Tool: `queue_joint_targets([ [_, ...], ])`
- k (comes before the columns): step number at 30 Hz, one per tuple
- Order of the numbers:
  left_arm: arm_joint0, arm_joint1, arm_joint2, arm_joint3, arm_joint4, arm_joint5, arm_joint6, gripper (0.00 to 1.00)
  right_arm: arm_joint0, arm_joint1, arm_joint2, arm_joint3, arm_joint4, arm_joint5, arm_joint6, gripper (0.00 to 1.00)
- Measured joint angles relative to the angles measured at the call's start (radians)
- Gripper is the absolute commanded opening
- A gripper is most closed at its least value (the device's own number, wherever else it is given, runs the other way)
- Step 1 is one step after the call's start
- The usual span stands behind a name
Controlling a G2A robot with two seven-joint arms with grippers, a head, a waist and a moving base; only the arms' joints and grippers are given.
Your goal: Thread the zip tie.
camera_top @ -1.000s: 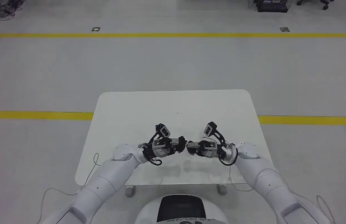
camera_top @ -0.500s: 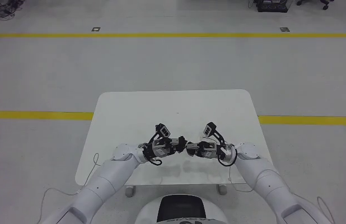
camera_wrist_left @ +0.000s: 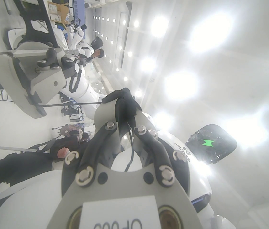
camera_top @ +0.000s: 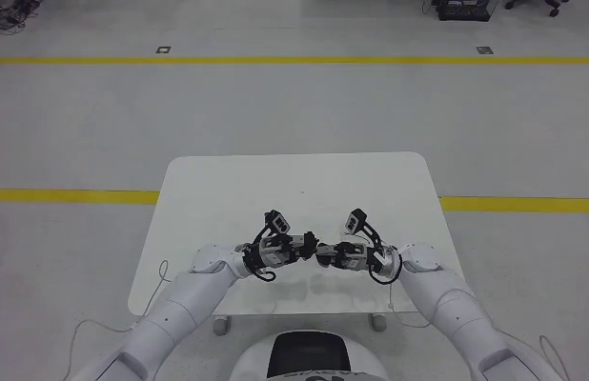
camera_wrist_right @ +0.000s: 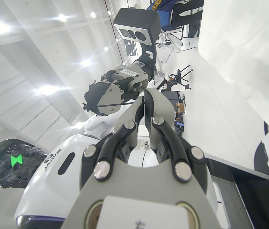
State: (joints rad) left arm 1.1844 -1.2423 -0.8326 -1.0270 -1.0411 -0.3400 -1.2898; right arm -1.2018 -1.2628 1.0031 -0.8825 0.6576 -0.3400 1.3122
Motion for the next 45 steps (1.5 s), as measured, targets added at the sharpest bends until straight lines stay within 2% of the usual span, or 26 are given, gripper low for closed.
queue_joint_targets([
  [12, 0.0, 0.0, 0.0, 0.0, 0.0, 0.0, 0.0, 0.0, 0.0, -0.002, 0.0, 0.008, -0.052, 0.0, -0.026, 0.0],
  [18, 0.0, 0.0, 0.0, 0.0, 0.0, 0.0, 0.0, 0.0, 0.007, 0.004, 0.037, 0.043, -0.03, 0.0, -0.028, 0.0],
  [19, 0.0, 0.0, 0.0, 0.0, 0.0, 0.0, 0.0, 0.0, 0.004, 0.008, 0.051, 0.043, -0.022, 0.0, -0.022, 0.31],
  [20, 0.0, 0.0, 0.0, 0.0, 0.0, 0.0, 0.0, 0.0, 0.001, 0.01, 0.063, 0.042, -0.013, 0.0, -0.013, 1.0],
  [23, 0.0, 0.0, 0.0, 0.0, 0.0, 0.0, 0.0, 0.0, -0.013, 0.016, 0.099, 0.034, 0.041, 0.0, 0.012, 1.0],
  [30, 0.001, 0.0, 0.0, -0.001, 0.0, 0.001, 0.001, 0.0, -0.013, 0.016, 0.099, 0.034, 0.04, 0.0, 0.012, 1.0],
  [32, 0.01, -0.001, 0.002, -0.013, -0.006, 0.026, 0.028, 0.0, -0.018, 0.017, 0.104, 0.023, 0.032, 0.0, -0.006, 1.0],
  [36, 0.024, 0.0, -0.003, -0.024, -0.047, 0.087, 0.048, 0.0, -0.061, 0.036, 0.171, -0.056, -0.015, 0.0, -0.084, 1.0],
  [41, 0.033, -0.007, -0.011, -0.016, -0.133, 0.146, 0.031, 0.0, -0.172, 0.059, 0.315, -0.225, -0.087, 0.0, -0.161, 1.0],
  [43, 0.029, -0.008, -0.013, -0.009, -0.139, 0.145, 0.03, 0.0, -0.205, 0.061, 0.348, -0.277, -0.113, 0.0, -0.195, 1.0],
  [45, 0.024, -0.008, -0.013, -0.007, -0.116, 0.125, 0.029, 0.0, -0.2, 0.06, 0.347, -0.271, -0.112, 0.0, -0.194, 1.0],
])
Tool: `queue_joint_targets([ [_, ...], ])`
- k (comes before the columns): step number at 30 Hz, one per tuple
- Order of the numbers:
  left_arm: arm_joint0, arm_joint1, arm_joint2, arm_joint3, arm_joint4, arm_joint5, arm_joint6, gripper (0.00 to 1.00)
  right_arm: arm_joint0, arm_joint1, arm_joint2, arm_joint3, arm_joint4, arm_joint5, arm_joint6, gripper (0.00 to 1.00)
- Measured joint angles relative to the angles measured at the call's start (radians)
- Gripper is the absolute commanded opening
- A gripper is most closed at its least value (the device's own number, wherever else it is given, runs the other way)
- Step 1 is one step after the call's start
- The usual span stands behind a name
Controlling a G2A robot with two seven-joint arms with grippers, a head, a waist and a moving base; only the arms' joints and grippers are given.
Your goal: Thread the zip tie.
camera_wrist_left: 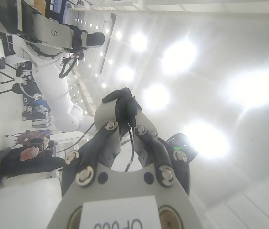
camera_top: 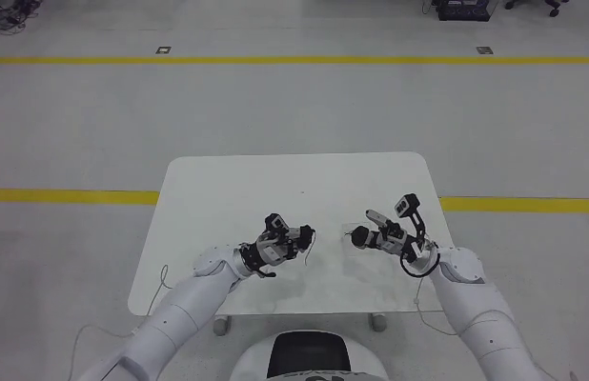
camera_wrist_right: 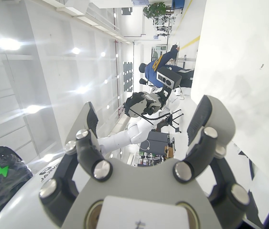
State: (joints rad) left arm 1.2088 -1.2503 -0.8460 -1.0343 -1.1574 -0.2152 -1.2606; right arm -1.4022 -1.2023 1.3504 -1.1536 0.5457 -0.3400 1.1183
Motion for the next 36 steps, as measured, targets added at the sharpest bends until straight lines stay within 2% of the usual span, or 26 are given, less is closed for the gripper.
queue_joint_targets([
  [5, 0.001, 0.0, 0.0, -0.002, 0.0, 0.0, 0.001, 0.0, 0.002, 0.0, -0.002, 0.004, 0.001, 0.0, 0.0, 1.0],
  [8, 0.015, 0.0, -0.004, -0.028, -0.024, 0.027, 0.022, 0.0, -0.012, -0.001, 0.001, -0.023, -0.006, 0.0, -0.051, 1.0],
  [11, 0.029, 0.002, -0.017, -0.042, -0.071, 0.066, -0.006, 0.0, -0.034, 0.001, 0.021, -0.054, -0.004, 0.0, -0.079, 1.0],
  [17, 0.044, 0.005, -0.037, -0.051, -0.099, 0.083, -0.05, 0.0, -0.089, 0.002, 0.068, -0.132, -0.004, 0.0, -0.113, 1.0],
  [36, 0.044, 0.005, -0.036, -0.051, -0.099, 0.083, -0.05, 0.0, -0.088, 0.002, 0.068, -0.131, -0.004, 0.0, -0.112, 1.0],
])
